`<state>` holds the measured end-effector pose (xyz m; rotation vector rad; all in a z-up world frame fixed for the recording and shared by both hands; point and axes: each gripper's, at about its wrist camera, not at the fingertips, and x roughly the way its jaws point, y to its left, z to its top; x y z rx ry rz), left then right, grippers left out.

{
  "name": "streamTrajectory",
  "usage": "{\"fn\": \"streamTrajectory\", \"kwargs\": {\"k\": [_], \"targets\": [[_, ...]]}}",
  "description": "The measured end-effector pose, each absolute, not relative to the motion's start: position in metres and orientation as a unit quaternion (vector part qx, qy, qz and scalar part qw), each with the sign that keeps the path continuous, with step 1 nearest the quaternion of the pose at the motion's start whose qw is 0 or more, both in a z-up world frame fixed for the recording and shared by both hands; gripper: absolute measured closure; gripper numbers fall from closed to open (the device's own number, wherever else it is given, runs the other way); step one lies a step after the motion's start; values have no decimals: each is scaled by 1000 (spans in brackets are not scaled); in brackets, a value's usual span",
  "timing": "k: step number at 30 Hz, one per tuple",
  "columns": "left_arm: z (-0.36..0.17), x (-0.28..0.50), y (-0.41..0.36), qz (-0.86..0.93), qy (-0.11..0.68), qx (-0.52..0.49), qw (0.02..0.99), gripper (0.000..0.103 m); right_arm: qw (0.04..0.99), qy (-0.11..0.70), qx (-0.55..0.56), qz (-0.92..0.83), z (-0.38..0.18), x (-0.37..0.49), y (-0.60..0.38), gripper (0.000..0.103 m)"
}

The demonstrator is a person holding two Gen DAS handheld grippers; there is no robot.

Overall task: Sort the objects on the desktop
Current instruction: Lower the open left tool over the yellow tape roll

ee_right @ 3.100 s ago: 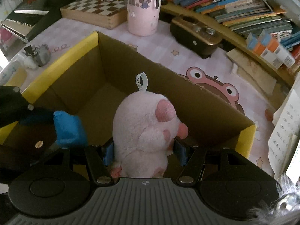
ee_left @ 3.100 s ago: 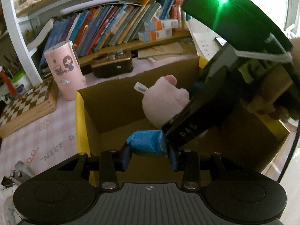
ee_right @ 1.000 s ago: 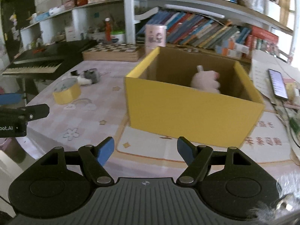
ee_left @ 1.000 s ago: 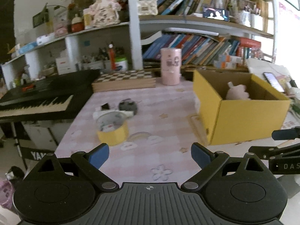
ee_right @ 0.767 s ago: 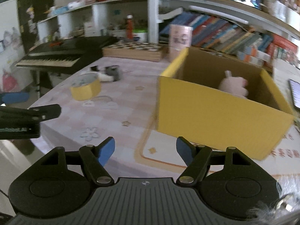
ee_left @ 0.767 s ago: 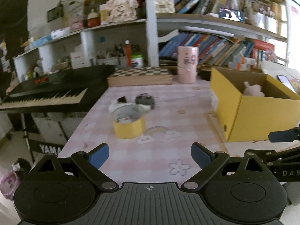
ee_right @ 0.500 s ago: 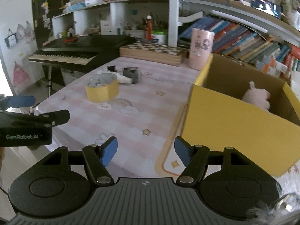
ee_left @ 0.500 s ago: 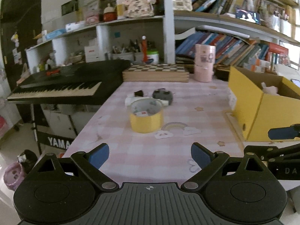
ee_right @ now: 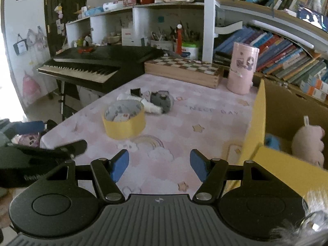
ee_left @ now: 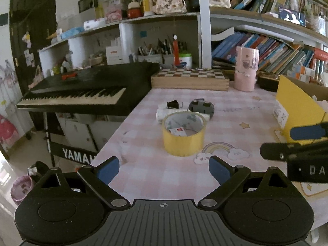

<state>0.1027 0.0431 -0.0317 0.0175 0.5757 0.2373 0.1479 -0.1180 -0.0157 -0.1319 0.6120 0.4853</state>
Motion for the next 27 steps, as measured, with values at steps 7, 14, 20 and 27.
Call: {"fn": "streamTrajectory", "kwargs": {"k": [7,14,20,27], "targets": [[-35,126,42,108,294,8,950,7,923,302,-64,232,-1,172,-111,38],[-48,160,39,99,297,1,950,7,926,306,-54,212,1,194,-112,38],[-65,196,29,92,298,40,949,7,928,311,-46,202,-1,206,-117,38],[-73,227,17,93,308,70,944,7,930,310,-41,192,3,212,-131,38]]}}
